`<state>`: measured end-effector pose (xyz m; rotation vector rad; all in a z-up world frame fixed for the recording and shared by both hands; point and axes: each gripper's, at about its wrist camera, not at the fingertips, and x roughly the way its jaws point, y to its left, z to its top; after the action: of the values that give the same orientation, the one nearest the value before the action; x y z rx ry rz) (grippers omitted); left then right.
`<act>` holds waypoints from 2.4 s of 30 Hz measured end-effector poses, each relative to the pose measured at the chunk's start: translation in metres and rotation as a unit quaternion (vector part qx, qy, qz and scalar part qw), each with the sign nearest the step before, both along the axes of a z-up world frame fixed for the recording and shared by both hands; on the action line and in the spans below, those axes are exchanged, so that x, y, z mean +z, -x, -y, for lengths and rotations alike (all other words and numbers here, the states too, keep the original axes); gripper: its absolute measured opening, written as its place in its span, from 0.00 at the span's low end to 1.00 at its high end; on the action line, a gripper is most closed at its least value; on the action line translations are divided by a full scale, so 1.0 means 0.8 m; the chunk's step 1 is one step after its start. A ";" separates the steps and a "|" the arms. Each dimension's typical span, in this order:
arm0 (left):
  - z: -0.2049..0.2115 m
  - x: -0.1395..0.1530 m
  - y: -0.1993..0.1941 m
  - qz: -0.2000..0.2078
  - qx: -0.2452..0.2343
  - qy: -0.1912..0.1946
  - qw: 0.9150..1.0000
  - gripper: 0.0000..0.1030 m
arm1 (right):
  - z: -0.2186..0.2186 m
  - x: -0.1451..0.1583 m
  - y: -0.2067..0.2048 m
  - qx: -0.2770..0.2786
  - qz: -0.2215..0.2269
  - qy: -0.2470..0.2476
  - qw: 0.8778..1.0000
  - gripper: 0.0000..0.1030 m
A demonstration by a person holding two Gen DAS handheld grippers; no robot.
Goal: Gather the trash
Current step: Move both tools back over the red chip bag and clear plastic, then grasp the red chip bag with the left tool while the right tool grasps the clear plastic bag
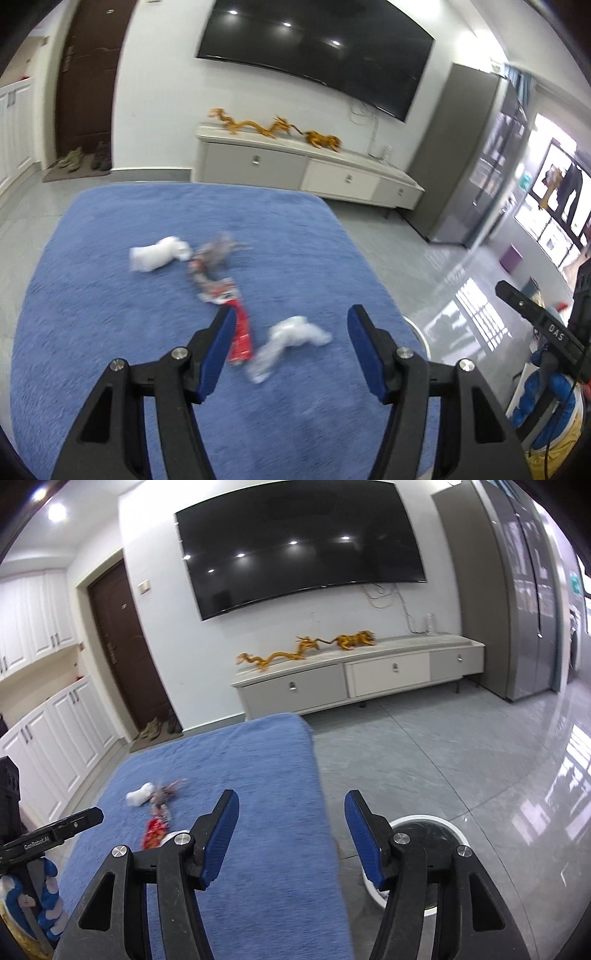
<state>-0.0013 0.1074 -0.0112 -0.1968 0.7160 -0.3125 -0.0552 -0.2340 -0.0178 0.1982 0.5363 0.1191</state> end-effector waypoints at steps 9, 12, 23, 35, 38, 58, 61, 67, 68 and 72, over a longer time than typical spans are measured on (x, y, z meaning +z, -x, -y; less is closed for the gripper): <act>-0.063 -0.024 0.028 -0.012 0.042 0.020 0.999 0.59 | -0.071 -0.015 -0.009 0.059 -0.016 0.011 0.998 0.56; -0.071 -0.034 0.034 -0.018 0.050 0.021 0.998 0.59 | -0.088 -0.022 -0.008 0.081 -0.020 0.003 0.997 0.56; -0.067 -0.065 0.014 -0.049 0.052 0.006 0.997 0.59 | -0.107 -0.063 -0.032 0.116 -0.062 0.020 0.991 0.56; -0.034 -0.098 -0.044 -0.093 0.015 0.024 0.995 0.59 | -0.136 -0.123 -0.087 0.202 -0.106 0.053 0.972 0.56; -0.021 -0.104 -0.069 -0.105 0.007 0.017 0.994 0.58 | -0.148 -0.128 -0.105 0.226 -0.108 0.065 0.966 0.56; -0.008 -0.133 -0.113 -0.138 -0.016 0.005 0.990 0.21 | -0.208 -0.158 -0.135 0.302 -0.110 0.108 0.941 0.26; -0.012 -0.125 -0.103 -0.126 -0.018 0.009 0.992 0.21 | -0.201 -0.150 -0.126 0.290 -0.100 0.097 0.947 0.24; -0.020 -0.109 -0.074 -0.111 -0.015 0.010 0.994 0.21 | -0.178 -0.133 -0.099 0.265 -0.085 0.077 0.957 0.23; -0.021 -0.105 -0.068 -0.108 -0.013 0.009 0.994 0.20 | -0.175 -0.130 -0.095 0.262 -0.083 0.075 0.958 0.23; -0.027 -0.089 -0.048 -0.092 -0.010 0.007 0.996 0.20 | -0.162 -0.111 -0.071 0.248 -0.065 0.067 0.964 0.23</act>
<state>0.0371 0.1289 -0.0821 -0.2337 0.8981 -0.3209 0.0013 -0.1046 -0.1067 -0.0662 0.7149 0.5584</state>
